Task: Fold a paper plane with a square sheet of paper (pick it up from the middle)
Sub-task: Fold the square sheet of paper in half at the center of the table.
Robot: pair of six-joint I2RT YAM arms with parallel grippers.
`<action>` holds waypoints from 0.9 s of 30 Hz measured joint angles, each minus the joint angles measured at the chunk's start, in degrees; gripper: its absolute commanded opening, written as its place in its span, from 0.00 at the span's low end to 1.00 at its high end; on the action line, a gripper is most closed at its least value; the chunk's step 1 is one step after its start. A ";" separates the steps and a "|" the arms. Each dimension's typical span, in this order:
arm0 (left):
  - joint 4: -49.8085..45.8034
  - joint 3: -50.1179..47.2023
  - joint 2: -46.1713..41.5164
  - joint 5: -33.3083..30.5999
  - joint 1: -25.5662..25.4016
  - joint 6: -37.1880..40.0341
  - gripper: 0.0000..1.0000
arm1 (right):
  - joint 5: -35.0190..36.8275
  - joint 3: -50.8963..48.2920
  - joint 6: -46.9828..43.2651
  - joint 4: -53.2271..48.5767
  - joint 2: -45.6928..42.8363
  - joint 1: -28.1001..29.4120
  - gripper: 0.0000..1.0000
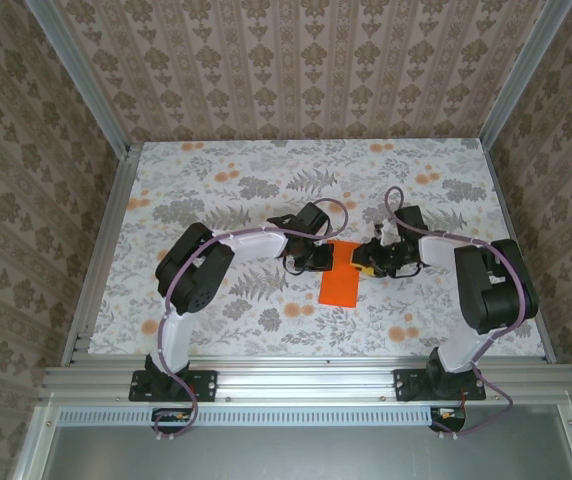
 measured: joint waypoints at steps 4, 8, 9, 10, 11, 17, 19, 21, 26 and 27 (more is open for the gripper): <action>0.00 0.00 0.00 -0.02 -0.04 0.02 0.00 | 0.02 -1.29 0.20 0.96 0.74 0.55 0.34; -0.02 0.00 0.00 -0.15 -0.07 0.02 0.00 | 0.48 -1.42 -0.02 0.72 0.28 0.66 0.34; -0.02 0.00 0.00 -0.15 -0.07 0.02 0.00 | 0.50 -1.60 -0.07 0.42 -0.11 0.79 0.34; 0.00 0.00 0.00 -0.15 -0.07 0.02 0.00 | 0.50 -1.95 -0.07 0.13 -0.83 0.98 0.35; 0.00 0.00 0.00 -0.15 -0.07 0.02 0.00 | 0.52 -2.29 -0.09 -0.33 -1.81 1.33 0.35; 0.00 0.00 0.00 -0.15 -0.07 0.02 0.00 | 0.52 -4.96 0.11 -0.61 -7.23 4.70 0.35; 0.00 0.00 0.00 -0.15 -0.07 0.00 0.00 | 1.16 -6.29 0.46 -0.55 -6.84 5.66 0.34; 0.02 0.00 0.00 -0.15 -0.07 0.00 0.00 | 2.01 -7.72 0.83 -0.37 -6.12 6.10 0.34; 0.02 0.00 0.00 -0.15 -0.11 0.02 0.00 | 1.99 -8.61 1.49 1.27 -6.54 5.99 0.34; 0.02 0.00 0.00 -0.15 -0.11 0.00 0.00 | 2.23 -8.81 1.53 1.31 -6.95 6.08 0.34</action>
